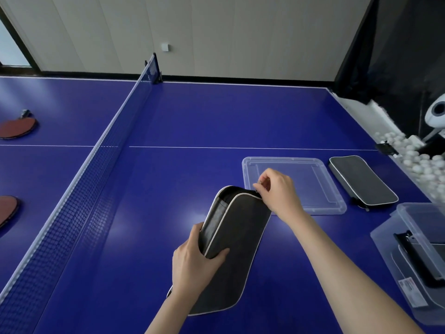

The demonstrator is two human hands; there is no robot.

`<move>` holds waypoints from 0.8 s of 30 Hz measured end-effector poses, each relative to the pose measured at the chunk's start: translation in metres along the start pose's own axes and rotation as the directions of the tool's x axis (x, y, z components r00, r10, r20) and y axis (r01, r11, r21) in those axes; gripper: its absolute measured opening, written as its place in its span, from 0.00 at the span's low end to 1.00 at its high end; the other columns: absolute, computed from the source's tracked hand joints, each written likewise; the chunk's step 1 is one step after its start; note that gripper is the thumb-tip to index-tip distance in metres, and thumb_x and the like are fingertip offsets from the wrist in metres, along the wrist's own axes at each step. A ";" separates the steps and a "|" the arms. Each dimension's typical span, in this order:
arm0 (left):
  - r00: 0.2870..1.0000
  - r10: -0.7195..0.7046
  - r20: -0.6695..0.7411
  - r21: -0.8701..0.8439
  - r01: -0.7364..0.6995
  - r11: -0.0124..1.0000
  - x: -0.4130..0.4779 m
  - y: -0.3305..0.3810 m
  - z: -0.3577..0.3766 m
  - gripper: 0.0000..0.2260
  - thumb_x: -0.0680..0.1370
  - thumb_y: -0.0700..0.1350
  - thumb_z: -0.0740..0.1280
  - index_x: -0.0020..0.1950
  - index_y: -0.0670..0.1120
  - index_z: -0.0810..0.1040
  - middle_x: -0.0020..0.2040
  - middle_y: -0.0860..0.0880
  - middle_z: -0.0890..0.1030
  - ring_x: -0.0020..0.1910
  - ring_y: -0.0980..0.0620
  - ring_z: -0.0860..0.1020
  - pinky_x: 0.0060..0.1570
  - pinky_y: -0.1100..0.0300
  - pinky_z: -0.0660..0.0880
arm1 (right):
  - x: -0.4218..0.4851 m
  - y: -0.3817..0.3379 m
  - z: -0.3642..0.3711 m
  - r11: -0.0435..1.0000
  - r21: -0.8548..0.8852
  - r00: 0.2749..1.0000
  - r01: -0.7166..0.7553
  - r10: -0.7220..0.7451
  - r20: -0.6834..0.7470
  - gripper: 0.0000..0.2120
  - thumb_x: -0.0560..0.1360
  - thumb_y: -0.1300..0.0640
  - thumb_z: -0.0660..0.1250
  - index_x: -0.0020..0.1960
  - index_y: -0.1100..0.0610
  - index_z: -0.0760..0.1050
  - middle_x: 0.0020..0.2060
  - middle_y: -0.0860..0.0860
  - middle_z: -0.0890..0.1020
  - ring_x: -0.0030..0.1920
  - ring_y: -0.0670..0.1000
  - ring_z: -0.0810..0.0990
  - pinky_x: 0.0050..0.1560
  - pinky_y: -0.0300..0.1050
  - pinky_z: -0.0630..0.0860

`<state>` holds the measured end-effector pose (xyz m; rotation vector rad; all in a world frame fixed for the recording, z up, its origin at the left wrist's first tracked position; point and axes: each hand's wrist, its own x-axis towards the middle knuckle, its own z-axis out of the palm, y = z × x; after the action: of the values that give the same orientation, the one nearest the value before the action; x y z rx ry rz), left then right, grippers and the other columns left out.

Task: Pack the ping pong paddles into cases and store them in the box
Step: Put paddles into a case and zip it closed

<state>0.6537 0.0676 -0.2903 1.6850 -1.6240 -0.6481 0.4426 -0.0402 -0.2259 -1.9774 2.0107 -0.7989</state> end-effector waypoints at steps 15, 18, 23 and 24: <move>0.995 0.027 -0.094 -0.180 -0.044 0.983 -0.006 0.014 -0.032 0.26 0.59 0.56 0.80 0.50 0.63 0.69 0.46 0.68 0.78 0.45 0.67 0.77 0.37 0.69 0.70 | -0.018 0.029 -0.006 0.827 0.476 0.949 -0.298 0.312 0.051 0.09 0.71 0.52 0.73 0.38 0.57 0.77 0.32 0.49 0.80 0.33 0.45 0.75 0.33 0.35 0.73; 0.994 0.028 -0.104 -0.198 -0.048 0.979 -0.006 0.016 -0.034 0.26 0.59 0.56 0.80 0.50 0.65 0.69 0.46 0.68 0.78 0.45 0.67 0.77 0.37 0.68 0.70 | -0.025 0.028 -0.003 0.808 0.488 0.937 -0.332 0.341 0.072 0.11 0.72 0.51 0.72 0.39 0.58 0.77 0.32 0.49 0.80 0.33 0.45 0.76 0.35 0.39 0.74; 0.992 0.002 -0.124 -0.256 -0.034 0.966 -0.005 0.020 -0.034 0.26 0.58 0.59 0.78 0.51 0.63 0.71 0.47 0.67 0.79 0.45 0.66 0.77 0.37 0.67 0.71 | -0.037 0.028 0.009 0.786 0.466 0.908 -0.405 0.407 0.102 0.08 0.73 0.55 0.70 0.39 0.59 0.77 0.33 0.51 0.80 0.36 0.50 0.77 0.36 0.41 0.73; 0.992 -0.002 -0.128 -0.266 -0.032 0.963 -0.005 0.020 -0.034 0.26 0.58 0.59 0.78 0.51 0.62 0.71 0.47 0.67 0.79 0.46 0.66 0.77 0.37 0.67 0.70 | -0.040 0.028 0.011 0.783 0.462 0.902 -0.417 0.418 0.106 0.08 0.73 0.56 0.70 0.38 0.58 0.77 0.33 0.51 0.80 0.36 0.50 0.77 0.36 0.40 0.73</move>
<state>0.6664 0.0776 -0.2536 1.4838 -1.3902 -0.7041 0.4278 -0.0053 -0.2582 -1.1984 1.9070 -1.0507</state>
